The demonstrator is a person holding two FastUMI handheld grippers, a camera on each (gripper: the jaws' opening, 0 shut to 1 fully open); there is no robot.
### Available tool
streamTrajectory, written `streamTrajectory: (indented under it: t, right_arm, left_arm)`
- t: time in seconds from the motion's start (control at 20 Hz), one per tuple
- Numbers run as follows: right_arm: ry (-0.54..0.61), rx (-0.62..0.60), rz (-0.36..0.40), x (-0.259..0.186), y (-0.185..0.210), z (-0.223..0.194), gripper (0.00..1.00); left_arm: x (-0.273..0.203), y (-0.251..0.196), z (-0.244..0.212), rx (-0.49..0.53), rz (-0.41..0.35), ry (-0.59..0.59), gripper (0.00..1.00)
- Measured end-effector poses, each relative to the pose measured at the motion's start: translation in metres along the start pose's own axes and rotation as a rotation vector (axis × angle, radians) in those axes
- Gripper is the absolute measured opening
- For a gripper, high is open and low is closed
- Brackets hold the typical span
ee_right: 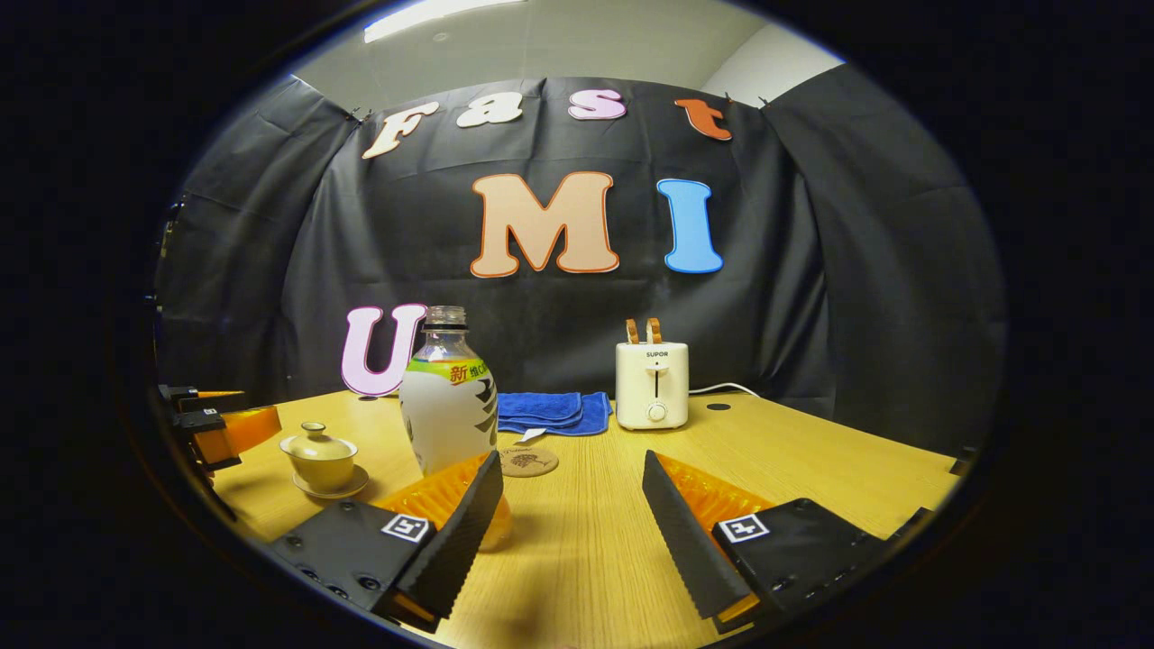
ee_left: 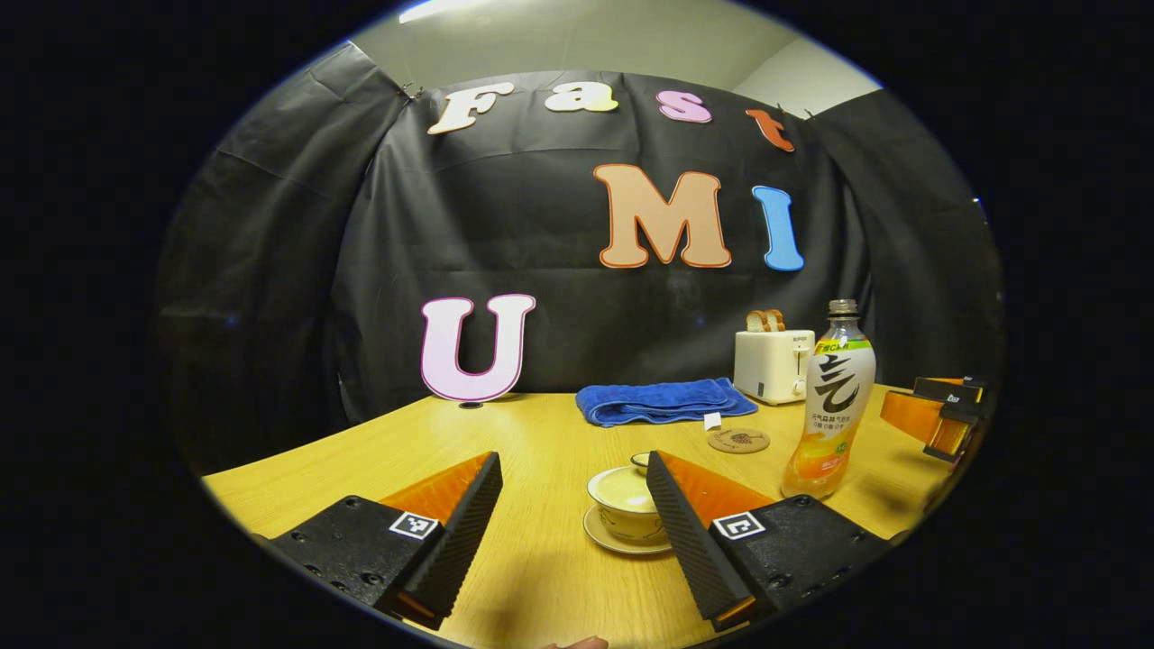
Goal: Open the teacup lid with one hand, grasp the water bottle and pour water into the teacup with the other hand; after pouring, place the water bottle on the coaster and then close the teacup lid.
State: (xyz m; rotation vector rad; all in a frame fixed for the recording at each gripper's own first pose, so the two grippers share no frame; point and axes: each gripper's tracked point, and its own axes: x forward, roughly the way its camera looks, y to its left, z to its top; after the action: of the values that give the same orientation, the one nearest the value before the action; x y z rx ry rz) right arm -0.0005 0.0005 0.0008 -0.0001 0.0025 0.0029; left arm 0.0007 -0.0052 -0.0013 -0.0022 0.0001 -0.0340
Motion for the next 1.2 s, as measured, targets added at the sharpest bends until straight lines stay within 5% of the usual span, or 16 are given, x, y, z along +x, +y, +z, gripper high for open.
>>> streamTrajectory:
  t: [0.85, 1.2]
  right_arm:
    - [-0.001, 0.0, -0.012, 0.0, -0.002, 0.0, 0.97]
    - [-0.002, -0.001, -0.024, 0.001, -0.005, -0.001, 0.99]
  left_arm:
    - [0.036, -0.044, -0.021, 0.046, -0.157, 0.126, 0.94]
    - [0.05, -0.045, -0.025, 0.08, -0.16, 0.164, 0.89]
